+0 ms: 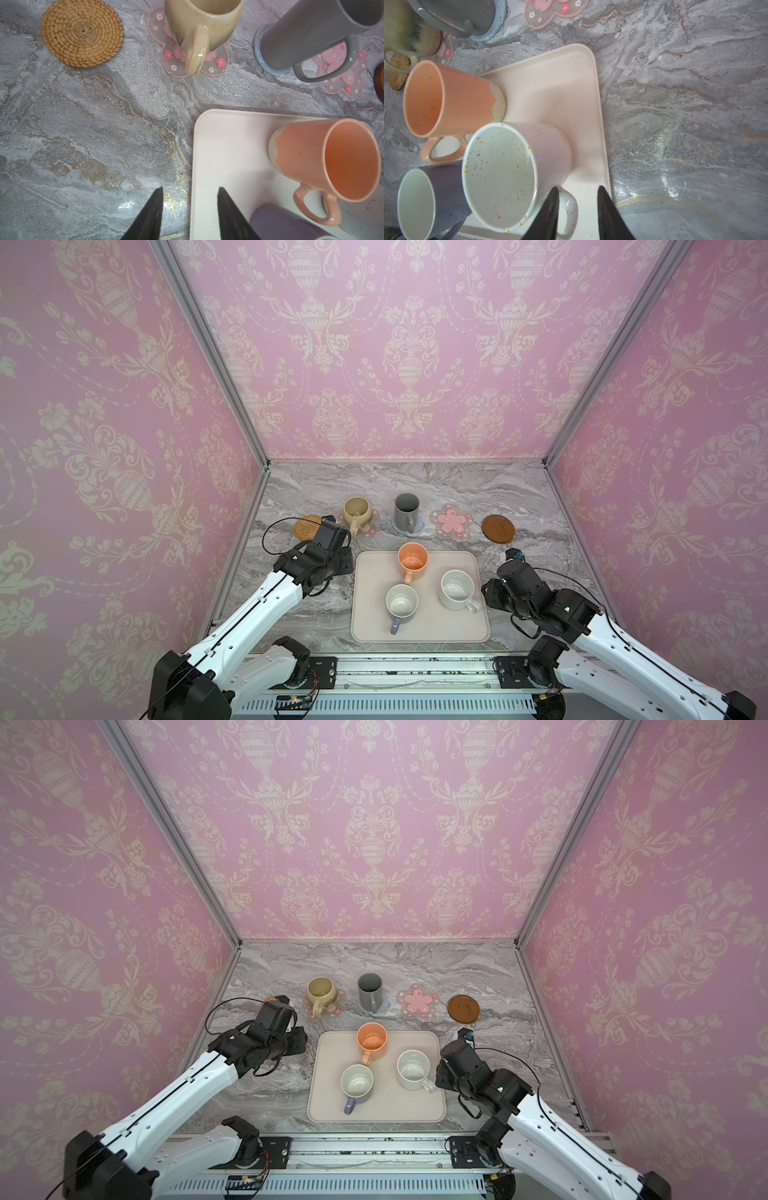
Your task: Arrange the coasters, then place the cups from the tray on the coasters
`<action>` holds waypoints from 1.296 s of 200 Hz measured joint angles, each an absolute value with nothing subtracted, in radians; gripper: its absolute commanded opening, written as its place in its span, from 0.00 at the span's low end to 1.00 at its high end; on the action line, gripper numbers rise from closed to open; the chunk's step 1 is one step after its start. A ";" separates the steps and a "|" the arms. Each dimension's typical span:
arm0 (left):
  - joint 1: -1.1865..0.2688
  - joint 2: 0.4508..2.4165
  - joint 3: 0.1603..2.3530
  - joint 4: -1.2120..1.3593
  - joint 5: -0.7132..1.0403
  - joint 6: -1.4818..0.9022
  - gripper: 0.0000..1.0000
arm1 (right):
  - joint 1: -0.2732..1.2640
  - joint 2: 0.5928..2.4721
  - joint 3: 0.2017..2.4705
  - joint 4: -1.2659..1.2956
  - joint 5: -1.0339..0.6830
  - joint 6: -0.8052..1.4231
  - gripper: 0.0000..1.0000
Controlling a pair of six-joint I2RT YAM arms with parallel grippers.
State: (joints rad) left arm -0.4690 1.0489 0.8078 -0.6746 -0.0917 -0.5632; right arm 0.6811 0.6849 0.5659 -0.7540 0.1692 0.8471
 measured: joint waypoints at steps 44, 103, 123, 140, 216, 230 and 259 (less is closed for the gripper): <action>-0.469 1.049 0.807 -0.675 -0.092 -0.563 0.46 | 0.691 0.640 0.568 -0.769 0.030 0.795 0.27; -0.469 1.041 0.807 -0.675 -0.092 -0.564 0.46 | 0.770 0.634 0.575 -0.828 -0.004 0.765 0.30; -0.469 1.040 0.807 -0.675 -0.092 -0.564 0.46 | 0.791 0.662 0.575 -0.828 -0.001 0.758 0.31; -0.469 1.040 0.807 -0.675 -0.091 -0.564 0.46 | 0.809 0.698 0.575 -0.827 0.009 0.751 0.31; -0.469 1.040 0.807 -0.676 -0.092 -0.564 0.46 | 0.867 0.863 0.592 -0.805 0.062 0.702 0.30; -0.469 1.040 0.807 -0.677 -0.092 -0.564 0.46 | 0.871 0.876 0.594 -0.791 0.070 0.700 0.30; -0.469 1.043 0.807 -0.677 -0.091 -0.564 0.46 | 0.873 0.906 0.598 -0.761 0.086 0.697 0.30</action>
